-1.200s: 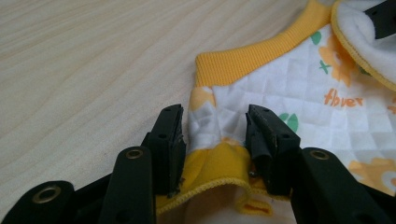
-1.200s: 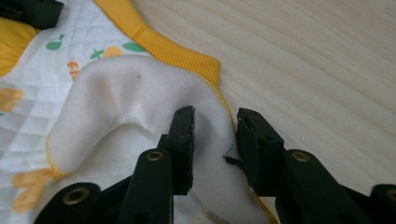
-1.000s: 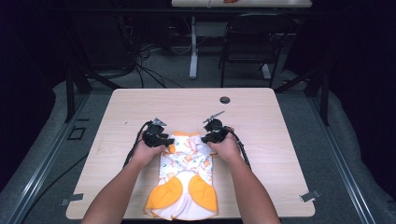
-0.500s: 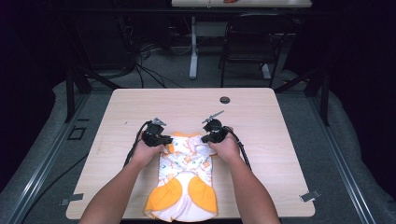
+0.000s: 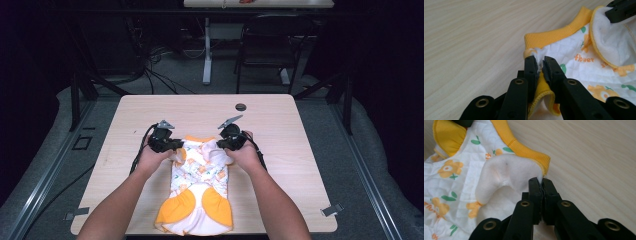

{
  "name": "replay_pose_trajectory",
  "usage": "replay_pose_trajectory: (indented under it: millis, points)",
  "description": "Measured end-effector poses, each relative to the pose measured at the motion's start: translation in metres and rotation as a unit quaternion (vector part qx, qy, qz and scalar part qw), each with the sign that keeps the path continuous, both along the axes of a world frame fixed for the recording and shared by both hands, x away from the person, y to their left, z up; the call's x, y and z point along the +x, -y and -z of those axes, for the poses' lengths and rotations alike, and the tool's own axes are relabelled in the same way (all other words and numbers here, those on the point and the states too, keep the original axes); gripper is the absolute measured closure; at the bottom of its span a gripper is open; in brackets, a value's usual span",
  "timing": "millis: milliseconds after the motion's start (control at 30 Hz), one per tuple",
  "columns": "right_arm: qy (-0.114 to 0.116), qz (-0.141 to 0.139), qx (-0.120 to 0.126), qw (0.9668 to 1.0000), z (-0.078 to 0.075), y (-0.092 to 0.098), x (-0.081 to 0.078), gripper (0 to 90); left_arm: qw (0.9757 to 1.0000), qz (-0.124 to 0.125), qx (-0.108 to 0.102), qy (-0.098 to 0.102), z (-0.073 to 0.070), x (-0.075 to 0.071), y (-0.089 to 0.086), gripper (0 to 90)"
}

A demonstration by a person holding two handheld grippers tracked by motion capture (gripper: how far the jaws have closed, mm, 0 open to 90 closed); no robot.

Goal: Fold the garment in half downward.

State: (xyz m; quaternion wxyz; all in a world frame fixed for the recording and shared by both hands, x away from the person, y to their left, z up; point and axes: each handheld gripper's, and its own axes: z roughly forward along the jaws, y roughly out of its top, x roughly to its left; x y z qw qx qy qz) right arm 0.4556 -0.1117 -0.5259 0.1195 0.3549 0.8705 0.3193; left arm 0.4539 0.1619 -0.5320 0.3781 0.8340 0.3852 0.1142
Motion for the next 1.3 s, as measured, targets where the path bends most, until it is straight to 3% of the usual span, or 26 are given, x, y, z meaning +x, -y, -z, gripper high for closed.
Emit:
replay_pose_trajectory:
  millis: [167, 267, 433, 733, 867, 1067, 1300]
  points:
    - [0.026, -0.012, -0.005, 0.9996, -0.022, 0.000, -0.003, 87.2, 0.9999, 0.000, -0.001, 0.012, -0.010, 0.000, -0.001, 81.1]
    - [0.038, -0.017, -0.012, 0.9991, -0.031, 0.000, -0.003, 87.2, 0.9998, 0.003, -0.009, 0.019, -0.018, 0.000, -0.002, 81.1]
    - [0.053, -0.016, -0.014, 0.9984, -0.041, 0.000, -0.005, 87.2, 0.9993, 0.008, -0.007, 0.035, -0.032, -0.002, -0.003, 81.1]
    - [0.099, -0.019, -0.017, 0.9948, -0.068, -0.005, -0.007, 87.2, 0.9975, 0.006, -0.007, 0.070, -0.059, -0.002, -0.005, 81.0]
    - [0.119, -0.019, -0.008, 0.9927, -0.078, -0.005, -0.010, 87.1, 0.9954, 0.008, -0.008, 0.095, -0.071, -0.004, -0.007, 81.0]
    - [0.125, -0.032, -0.023, 0.9914, -0.071, -0.005, -0.018, 87.0, 0.9944, 0.024, -0.005, 0.102, -0.065, -0.015, -0.005, 81.0]
    - [0.120, -0.039, -0.018, 0.9918, -0.059, 0.000, -0.028, 86.8, 0.9944, 0.030, -0.001, 0.102, -0.054, -0.026, -0.004, 80.9]
